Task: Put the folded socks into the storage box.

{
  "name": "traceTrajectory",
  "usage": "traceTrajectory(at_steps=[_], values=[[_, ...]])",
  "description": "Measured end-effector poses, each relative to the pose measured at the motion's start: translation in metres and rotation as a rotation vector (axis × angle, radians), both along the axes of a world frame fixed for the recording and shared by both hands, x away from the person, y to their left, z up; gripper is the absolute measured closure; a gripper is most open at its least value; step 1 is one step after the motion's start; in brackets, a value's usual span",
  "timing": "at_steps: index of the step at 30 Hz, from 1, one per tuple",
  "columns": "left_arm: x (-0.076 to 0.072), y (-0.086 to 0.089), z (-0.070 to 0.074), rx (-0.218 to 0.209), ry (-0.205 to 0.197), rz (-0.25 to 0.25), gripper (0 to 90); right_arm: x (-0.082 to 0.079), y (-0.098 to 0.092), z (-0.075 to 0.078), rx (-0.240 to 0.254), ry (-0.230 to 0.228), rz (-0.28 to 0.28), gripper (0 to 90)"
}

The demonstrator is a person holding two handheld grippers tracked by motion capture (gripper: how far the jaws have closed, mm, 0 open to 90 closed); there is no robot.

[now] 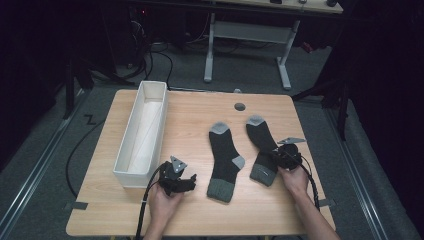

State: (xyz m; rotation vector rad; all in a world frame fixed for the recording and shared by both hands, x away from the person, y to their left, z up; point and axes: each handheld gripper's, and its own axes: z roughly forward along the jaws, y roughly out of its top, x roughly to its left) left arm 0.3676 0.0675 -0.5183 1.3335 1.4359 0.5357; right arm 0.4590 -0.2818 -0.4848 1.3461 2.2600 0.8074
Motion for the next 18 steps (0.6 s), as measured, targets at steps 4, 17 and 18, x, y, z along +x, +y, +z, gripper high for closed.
traceTrajectory(at_steps=[4,17,18], values=[[0.0,0.0,0.0,-0.001,-0.001,-0.002,21.6,-0.005,-0.003,0.006,0.029,-0.018,-0.022,81.8],[0.001,0.0,0.0,0.0,-0.003,0.014,22.7,-0.017,-0.002,0.019,0.087,-0.038,0.007,82.3],[0.001,0.0,0.0,0.0,-0.004,0.017,22.8,-0.016,-0.003,0.02,0.09,-0.04,0.013,82.4]])
